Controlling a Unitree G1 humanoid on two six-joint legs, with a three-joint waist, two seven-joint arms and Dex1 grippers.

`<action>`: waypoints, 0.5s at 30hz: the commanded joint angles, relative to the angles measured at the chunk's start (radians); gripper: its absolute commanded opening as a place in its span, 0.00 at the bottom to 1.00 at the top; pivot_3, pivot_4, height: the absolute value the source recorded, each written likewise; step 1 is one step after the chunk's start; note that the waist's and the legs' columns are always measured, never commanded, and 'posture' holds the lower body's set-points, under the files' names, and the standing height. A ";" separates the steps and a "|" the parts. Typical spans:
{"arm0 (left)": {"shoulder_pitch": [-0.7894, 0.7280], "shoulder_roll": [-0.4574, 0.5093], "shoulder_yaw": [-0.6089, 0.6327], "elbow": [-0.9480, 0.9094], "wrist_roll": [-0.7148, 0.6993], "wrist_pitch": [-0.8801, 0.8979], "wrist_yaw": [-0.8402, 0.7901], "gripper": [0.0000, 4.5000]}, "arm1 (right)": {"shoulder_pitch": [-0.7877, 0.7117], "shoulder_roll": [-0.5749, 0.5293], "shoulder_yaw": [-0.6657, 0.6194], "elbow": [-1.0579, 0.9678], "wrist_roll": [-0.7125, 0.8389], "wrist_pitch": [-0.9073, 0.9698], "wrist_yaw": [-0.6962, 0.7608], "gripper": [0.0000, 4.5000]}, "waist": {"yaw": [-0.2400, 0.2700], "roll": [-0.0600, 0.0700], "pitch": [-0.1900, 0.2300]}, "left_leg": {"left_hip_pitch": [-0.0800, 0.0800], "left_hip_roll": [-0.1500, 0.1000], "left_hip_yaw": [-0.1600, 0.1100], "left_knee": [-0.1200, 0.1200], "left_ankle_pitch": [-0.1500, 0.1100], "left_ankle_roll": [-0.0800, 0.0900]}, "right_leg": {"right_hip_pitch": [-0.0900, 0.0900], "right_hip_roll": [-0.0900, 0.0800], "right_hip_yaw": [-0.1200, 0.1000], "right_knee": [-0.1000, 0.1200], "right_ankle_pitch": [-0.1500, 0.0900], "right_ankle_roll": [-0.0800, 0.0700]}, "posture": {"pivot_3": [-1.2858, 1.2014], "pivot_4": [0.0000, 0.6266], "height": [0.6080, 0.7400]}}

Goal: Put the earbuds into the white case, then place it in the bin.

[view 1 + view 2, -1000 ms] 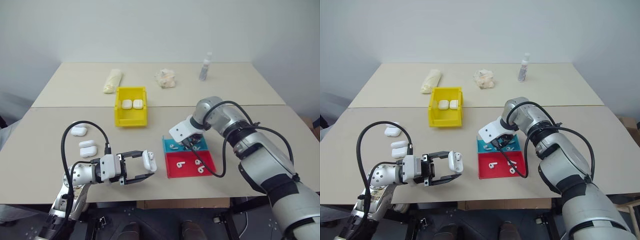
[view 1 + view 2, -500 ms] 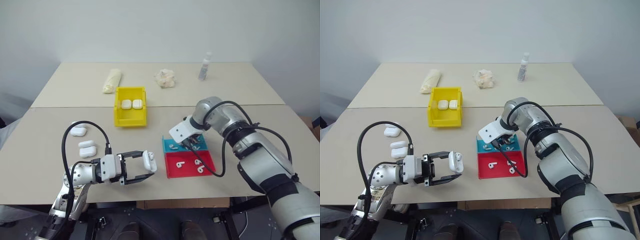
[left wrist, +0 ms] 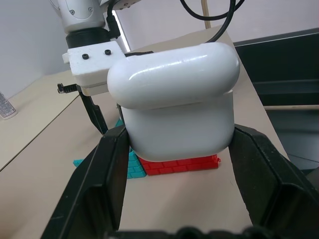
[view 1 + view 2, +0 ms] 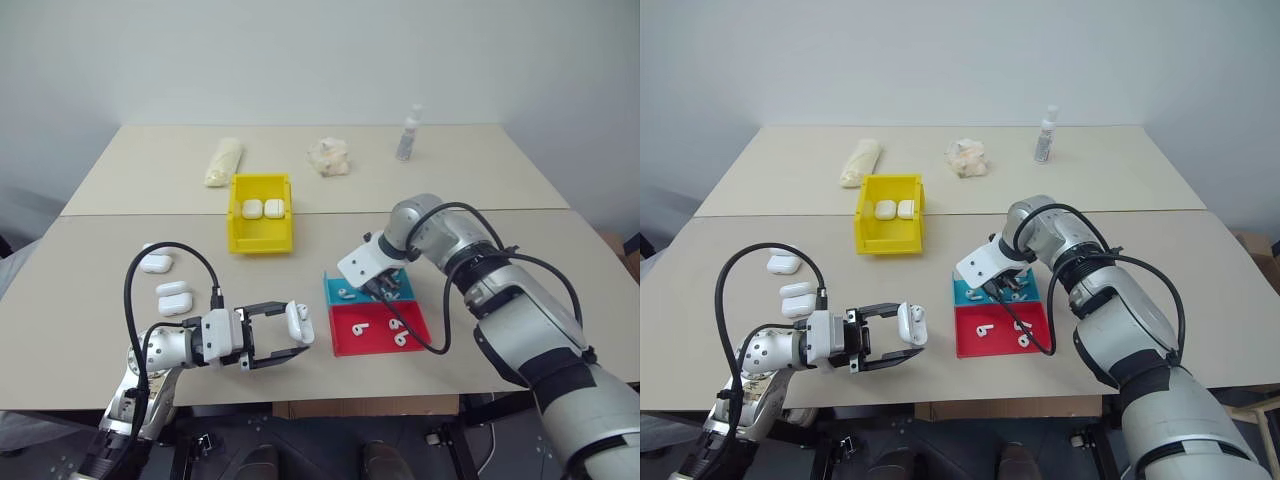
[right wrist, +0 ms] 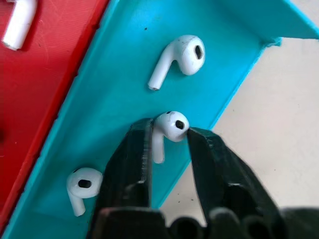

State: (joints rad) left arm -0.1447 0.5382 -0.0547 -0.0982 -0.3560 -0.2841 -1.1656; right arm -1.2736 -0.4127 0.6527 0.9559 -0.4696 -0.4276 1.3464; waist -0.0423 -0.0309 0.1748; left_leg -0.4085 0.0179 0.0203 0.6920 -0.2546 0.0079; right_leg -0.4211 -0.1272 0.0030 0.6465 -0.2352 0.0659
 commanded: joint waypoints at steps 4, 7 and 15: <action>-0.007 -0.001 0.002 -0.028 -0.013 -0.008 0.013 0.61 | 0.021 -0.001 -0.008 -0.004 -0.010 -0.008 -0.006 0.14 | 0.000 0.000 0.000 | 0.000 0.000 0.000 0.000 0.000 0.000 | 0.000 0.000 0.000 0.000 0.000 0.000 | 0.52 0.24 1.00; -0.006 -0.002 0.002 -0.027 -0.012 -0.011 0.017 0.61 | 0.024 -0.004 -0.010 -0.010 -0.011 -0.007 -0.007 0.14 | 0.000 0.000 0.000 | 0.001 0.000 0.000 0.000 0.000 0.000 | 0.001 0.000 0.000 0.000 0.000 0.000 | 0.52 0.24 1.00; -0.050 -0.017 0.003 -0.049 -0.060 0.024 0.021 0.61 | 0.032 -0.093 -0.176 -0.264 0.103 0.188 0.007 0.14 | 0.007 0.002 0.001 | -0.002 0.000 0.000 0.000 0.000 0.000 | -0.001 0.000 0.000 0.001 0.000 0.000 | 0.52 0.24 1.00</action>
State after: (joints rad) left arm -0.1699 0.5281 -0.0580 -0.1030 -0.3791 -0.2690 -1.1519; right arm -1.2218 -0.4752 0.5525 0.7921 -0.4141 -0.3014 1.3467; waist -0.0358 -0.0287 0.1761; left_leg -0.4117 0.0178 0.0200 0.6923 -0.2545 0.0079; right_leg -0.4232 -0.1273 0.0031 0.6474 -0.2351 0.0659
